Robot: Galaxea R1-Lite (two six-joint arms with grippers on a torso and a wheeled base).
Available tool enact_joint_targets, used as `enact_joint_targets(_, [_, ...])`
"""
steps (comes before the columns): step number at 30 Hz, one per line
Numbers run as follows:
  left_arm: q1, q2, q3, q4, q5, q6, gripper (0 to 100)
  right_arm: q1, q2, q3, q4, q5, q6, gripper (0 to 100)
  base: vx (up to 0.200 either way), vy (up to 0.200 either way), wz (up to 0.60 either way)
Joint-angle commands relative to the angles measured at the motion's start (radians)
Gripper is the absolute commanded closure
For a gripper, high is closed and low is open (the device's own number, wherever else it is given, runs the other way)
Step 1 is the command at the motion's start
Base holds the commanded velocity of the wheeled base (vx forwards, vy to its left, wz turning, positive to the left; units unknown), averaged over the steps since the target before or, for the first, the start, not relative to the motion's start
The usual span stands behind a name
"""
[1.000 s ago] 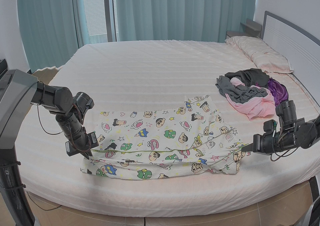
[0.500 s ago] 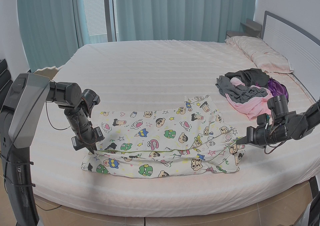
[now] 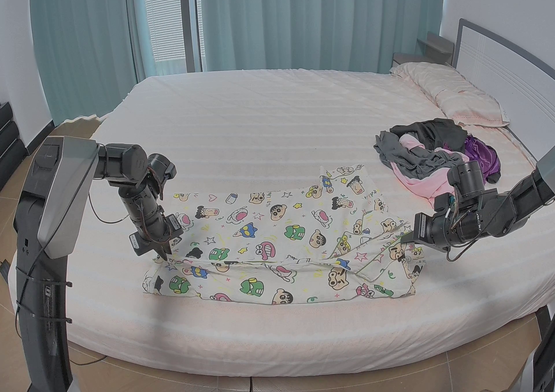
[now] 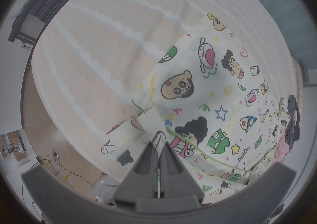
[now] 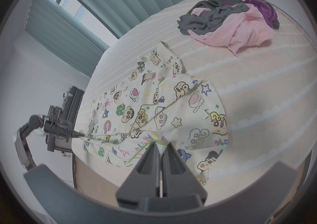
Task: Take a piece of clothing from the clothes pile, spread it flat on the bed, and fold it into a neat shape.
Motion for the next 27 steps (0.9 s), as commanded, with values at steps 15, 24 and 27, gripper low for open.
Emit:
enact_joint_targets(15, [0.011, 0.066, -0.100, 0.015, 0.001, -0.002, 100, 0.020, 0.095, -0.121, -0.007, -0.059, 0.149, 100, 0.000, 0.000, 0.00])
enact_joint_targets(24, [0.018, 0.083, -0.107, 0.017, 0.004, -0.039, 0, 0.021, 0.135, -0.164, -0.024, -0.083, 0.242, 0, 0.000, 0.000, 0.00])
enact_joint_targets(27, [0.034, 0.082, -0.107, 0.018, 0.004, -0.059, 0, 0.018, 0.124, -0.161, -0.034, -0.085, 0.290, 0, 0.000, 0.000, 0.00])
